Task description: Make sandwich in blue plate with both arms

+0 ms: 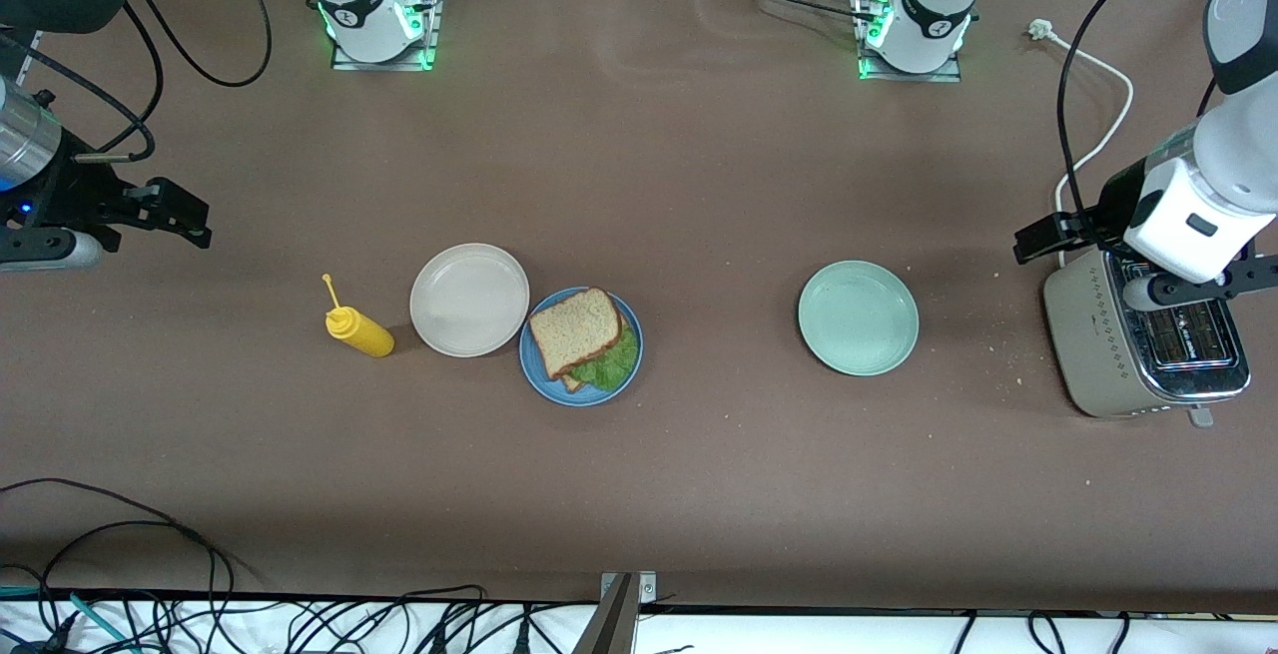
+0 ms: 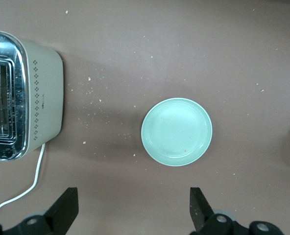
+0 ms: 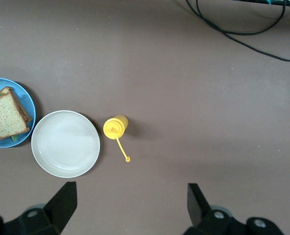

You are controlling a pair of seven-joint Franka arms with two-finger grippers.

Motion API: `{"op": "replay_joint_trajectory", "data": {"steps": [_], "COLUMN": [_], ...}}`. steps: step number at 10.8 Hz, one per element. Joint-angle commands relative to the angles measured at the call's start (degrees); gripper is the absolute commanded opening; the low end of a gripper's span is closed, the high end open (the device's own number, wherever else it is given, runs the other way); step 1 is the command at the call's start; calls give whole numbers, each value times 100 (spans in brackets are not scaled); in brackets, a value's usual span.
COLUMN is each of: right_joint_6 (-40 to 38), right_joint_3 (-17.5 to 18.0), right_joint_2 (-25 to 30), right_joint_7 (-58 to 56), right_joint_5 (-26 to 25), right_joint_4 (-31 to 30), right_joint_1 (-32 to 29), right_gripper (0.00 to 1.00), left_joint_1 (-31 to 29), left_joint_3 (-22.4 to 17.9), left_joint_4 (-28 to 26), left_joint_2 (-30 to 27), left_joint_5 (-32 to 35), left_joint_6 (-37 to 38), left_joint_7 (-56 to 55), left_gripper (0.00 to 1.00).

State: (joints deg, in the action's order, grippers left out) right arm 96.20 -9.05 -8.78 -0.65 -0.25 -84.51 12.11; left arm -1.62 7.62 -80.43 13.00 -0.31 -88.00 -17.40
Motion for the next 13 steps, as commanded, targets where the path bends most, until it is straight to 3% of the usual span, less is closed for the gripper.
{"op": "replay_joint_trajectory", "data": {"steps": [1,10,13], "right_joint_6": [-111,-198,-181], "right_joint_3": [-149,-132,-159], "right_joint_2": [-79,0,-18], "right_joint_7": [-40,-14,-14], "right_joint_5": [104,-10,60], "right_joint_4": [145,207,207], "right_joint_1": [-15,11,-15], "right_gripper": [100,100,100], "left_joint_1": [187,188,110], "left_joint_3": [-357,-235,-243], "left_joint_4": [-701,-395,-377], "left_joint_2": [-509,-457,-833], "left_joint_5": [-232,-101,-110], "left_joint_6": [-164,-147,-103], "left_joint_7": [360,686,659], "left_gripper": [100,100,100]}}
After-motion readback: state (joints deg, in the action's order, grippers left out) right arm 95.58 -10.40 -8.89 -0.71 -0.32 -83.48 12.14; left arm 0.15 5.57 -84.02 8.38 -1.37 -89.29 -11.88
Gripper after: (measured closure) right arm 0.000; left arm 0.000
